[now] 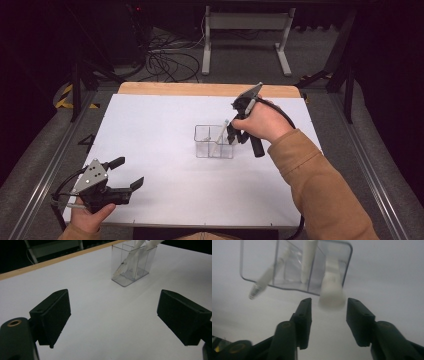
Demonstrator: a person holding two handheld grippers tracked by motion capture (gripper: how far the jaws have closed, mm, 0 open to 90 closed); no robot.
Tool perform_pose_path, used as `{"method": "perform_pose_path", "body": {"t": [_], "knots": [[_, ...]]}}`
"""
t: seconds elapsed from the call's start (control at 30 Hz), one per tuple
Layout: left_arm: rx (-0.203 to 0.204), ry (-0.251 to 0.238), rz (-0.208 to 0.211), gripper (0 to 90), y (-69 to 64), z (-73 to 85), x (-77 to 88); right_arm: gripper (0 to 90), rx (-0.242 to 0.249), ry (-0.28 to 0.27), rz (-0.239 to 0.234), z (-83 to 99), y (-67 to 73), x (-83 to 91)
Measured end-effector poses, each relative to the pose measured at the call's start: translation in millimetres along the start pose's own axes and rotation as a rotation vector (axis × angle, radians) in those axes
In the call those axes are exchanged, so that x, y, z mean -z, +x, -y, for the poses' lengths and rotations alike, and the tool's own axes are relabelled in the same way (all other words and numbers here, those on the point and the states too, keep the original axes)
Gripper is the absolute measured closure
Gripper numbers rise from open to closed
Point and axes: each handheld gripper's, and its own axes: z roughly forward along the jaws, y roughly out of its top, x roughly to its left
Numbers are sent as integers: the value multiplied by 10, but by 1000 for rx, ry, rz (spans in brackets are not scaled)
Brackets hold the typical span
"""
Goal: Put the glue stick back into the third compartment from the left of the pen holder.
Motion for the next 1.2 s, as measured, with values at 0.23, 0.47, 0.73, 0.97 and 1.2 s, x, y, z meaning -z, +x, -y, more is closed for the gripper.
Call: {"method": "perform_pose_path", "body": {"t": [0.23, 0.47, 0.73, 0.97, 1.2], "knots": [[2, -1, -3, 126, -7, -4, -2, 454, 78, -104, -21, 125, -8, 132], [5, -5, -6, 126, 1, -6, -11, 353, 181, -239, -57, 277, -24, 199], [9, -5, -2, 126, -2, -9, -23, 288, 287, -382, -69, 473, -138, 281], [10, -15, -11, 126, -1, -9, -8, 257, 419, -574, -134, 691, -220, 365], [7, -22, -11, 126, -3, -27, -22, 234, 528, -718, -163, 933, -409, 347]]}}
